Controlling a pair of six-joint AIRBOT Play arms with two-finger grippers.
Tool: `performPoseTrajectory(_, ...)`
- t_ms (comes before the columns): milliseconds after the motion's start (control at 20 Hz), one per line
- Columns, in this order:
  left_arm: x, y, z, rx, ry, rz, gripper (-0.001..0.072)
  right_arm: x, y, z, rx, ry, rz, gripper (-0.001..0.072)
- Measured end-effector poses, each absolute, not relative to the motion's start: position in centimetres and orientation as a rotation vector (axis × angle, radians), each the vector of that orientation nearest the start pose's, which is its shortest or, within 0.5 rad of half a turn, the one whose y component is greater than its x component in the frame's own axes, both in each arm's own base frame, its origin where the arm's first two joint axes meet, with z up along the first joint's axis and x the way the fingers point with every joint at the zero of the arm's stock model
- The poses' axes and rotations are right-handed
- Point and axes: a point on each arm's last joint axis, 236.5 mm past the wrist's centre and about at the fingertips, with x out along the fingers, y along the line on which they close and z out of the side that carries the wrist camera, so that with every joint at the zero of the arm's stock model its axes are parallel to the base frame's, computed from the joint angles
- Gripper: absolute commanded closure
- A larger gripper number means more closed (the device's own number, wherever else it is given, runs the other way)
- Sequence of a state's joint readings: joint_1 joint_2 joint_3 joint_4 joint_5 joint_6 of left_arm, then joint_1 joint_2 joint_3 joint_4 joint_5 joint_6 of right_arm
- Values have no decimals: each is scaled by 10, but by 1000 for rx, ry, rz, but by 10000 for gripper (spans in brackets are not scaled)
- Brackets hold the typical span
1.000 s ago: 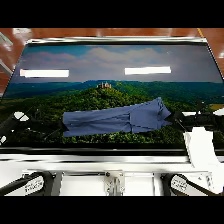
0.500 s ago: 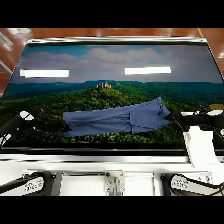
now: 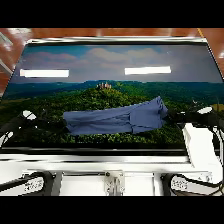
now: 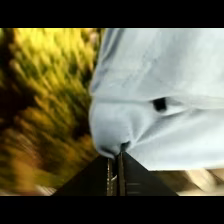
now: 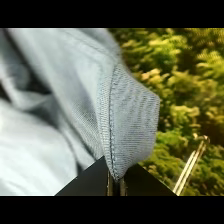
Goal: Fold the shirts.
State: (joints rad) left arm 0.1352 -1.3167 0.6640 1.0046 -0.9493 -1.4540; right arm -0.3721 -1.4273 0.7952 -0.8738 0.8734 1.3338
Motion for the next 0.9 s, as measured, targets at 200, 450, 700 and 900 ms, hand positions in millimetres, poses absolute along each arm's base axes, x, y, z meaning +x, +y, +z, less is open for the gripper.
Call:
performPoseTrajectory(200,351,-54,-11,-505,1223,-166,665,381,-18,-27,690,1099,41,650)
performPoseTrajectory(450,386,-29,285,-299,539,-212,665,400,-21,221,487,573,117,651)
performPoseTrajectory(700,321,-21,448,-192,180,-175,665,341,-9,411,377,174,109,651)
performPoseTrajectory(900,283,-27,489,-153,76,-170,665,295,6,479,296,45,118,650)
